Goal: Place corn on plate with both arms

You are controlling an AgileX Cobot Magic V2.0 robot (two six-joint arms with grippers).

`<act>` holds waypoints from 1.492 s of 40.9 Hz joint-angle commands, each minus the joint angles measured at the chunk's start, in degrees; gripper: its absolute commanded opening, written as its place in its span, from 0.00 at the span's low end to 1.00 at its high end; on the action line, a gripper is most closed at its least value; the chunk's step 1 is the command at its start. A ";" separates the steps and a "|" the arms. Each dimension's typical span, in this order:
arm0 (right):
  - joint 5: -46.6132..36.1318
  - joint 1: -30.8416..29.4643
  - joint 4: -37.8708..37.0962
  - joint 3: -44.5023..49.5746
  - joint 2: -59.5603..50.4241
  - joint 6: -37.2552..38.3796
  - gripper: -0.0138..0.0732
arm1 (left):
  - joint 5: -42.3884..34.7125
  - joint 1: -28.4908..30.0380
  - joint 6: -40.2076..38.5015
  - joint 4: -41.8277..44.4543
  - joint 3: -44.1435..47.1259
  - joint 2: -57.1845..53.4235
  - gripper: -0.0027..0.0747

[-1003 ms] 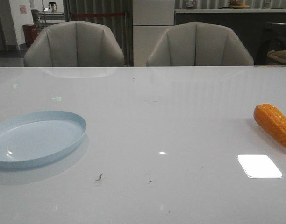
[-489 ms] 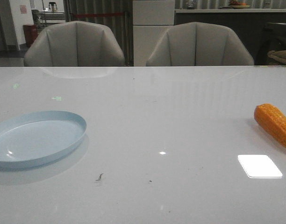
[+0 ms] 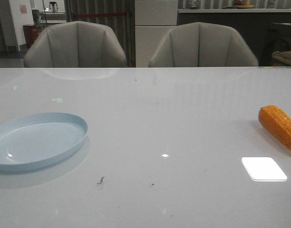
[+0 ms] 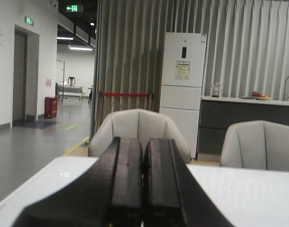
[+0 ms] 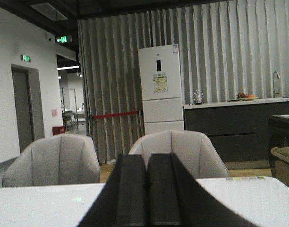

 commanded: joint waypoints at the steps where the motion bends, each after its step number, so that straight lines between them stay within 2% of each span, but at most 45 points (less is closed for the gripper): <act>1: 2.28 -0.29 0.39 -8.57 -0.47 2.31 0.22 | -2.36 -0.08 -0.45 1.53 -7.22 0.25 0.16; 5: 16.46 -0.29 0.44 -19.29 2.76 2.37 0.22 | 5.74 -0.08 -0.45 4.14 -15.09 3.97 0.16; 9: 23.06 -0.29 0.44 -26.54 8.43 2.37 0.22 | 7.80 -0.08 -0.45 4.14 -21.42 10.02 0.16; 13: 23.92 -0.29 0.44 -30.41 14.39 2.37 0.22 | 8.05 -0.08 -0.45 4.14 -26.16 15.19 0.16; 17: 23.78 -0.29 0.44 -31.66 20.64 2.37 0.22 | 12.18 -0.08 -0.45 4.44 -30.11 21.19 0.16; 30: 24.09 -0.29 0.44 -31.66 38.45 2.37 0.22 | 15.15 -0.08 -0.45 1.34 -30.53 40.71 0.16; 42: 24.90 -0.29 0.44 -31.66 45.74 2.37 0.23 | 19.04 -0.08 -0.45 1.34 -30.53 48.88 0.16; 46: 25.87 -0.29 0.44 -31.66 47.30 2.37 0.24 | 19.53 -0.08 -0.45 1.44 -30.53 50.94 0.19; 49: 27.18 -0.29 0.44 -31.66 48.22 2.37 0.31 | 19.66 -0.08 -0.45 1.44 -30.53 52.25 0.26; 51: 27.76 -0.29 0.44 -31.66 48.64 2.37 0.40 | 19.66 -0.08 -0.45 1.44 -30.53 53.16 0.34; 58: 29.85 -0.29 0.44 -31.66 49.51 2.37 0.78 | 19.66 -0.08 -0.45 1.44 -30.53 55.41 0.64; 61: 31.55 -0.29 0.44 -31.66 49.51 2.37 0.84 | 19.78 -0.08 -0.60 0.33 -30.53 56.21 0.71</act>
